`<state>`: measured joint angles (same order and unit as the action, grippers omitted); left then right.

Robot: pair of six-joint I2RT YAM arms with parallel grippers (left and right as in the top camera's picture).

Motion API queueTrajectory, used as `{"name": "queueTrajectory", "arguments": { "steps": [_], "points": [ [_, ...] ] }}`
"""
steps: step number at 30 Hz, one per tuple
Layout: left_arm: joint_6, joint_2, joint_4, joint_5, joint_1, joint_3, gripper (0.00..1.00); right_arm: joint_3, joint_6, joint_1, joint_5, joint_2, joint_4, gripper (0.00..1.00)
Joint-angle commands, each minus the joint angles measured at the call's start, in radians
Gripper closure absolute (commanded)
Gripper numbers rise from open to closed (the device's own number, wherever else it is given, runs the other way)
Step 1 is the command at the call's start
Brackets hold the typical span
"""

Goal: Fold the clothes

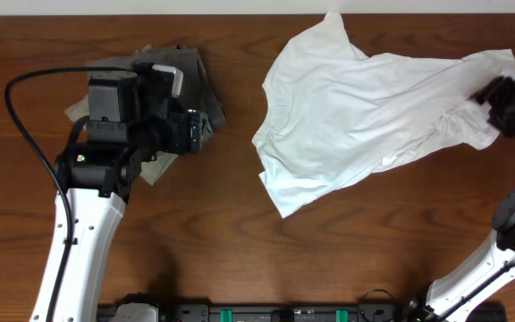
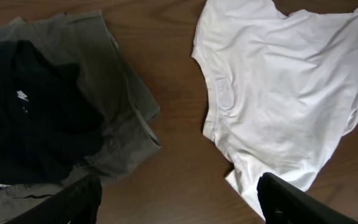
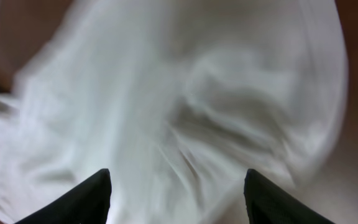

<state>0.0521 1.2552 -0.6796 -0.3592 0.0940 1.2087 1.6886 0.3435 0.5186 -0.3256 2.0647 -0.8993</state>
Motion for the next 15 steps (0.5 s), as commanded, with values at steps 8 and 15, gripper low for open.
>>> {"name": "queueTrajectory", "arguments": {
  "steps": [8,15],
  "points": [
    [-0.005,0.006,-0.021,0.009,0.003,0.026,0.18,-0.141,-0.001,-0.018,0.137,-0.003,0.021,0.27],
    [-0.005,0.006,-0.030,0.008,0.003,0.026,0.18,-0.246,0.040,-0.016,0.032,-0.004,0.260,0.55]
  ]
}}
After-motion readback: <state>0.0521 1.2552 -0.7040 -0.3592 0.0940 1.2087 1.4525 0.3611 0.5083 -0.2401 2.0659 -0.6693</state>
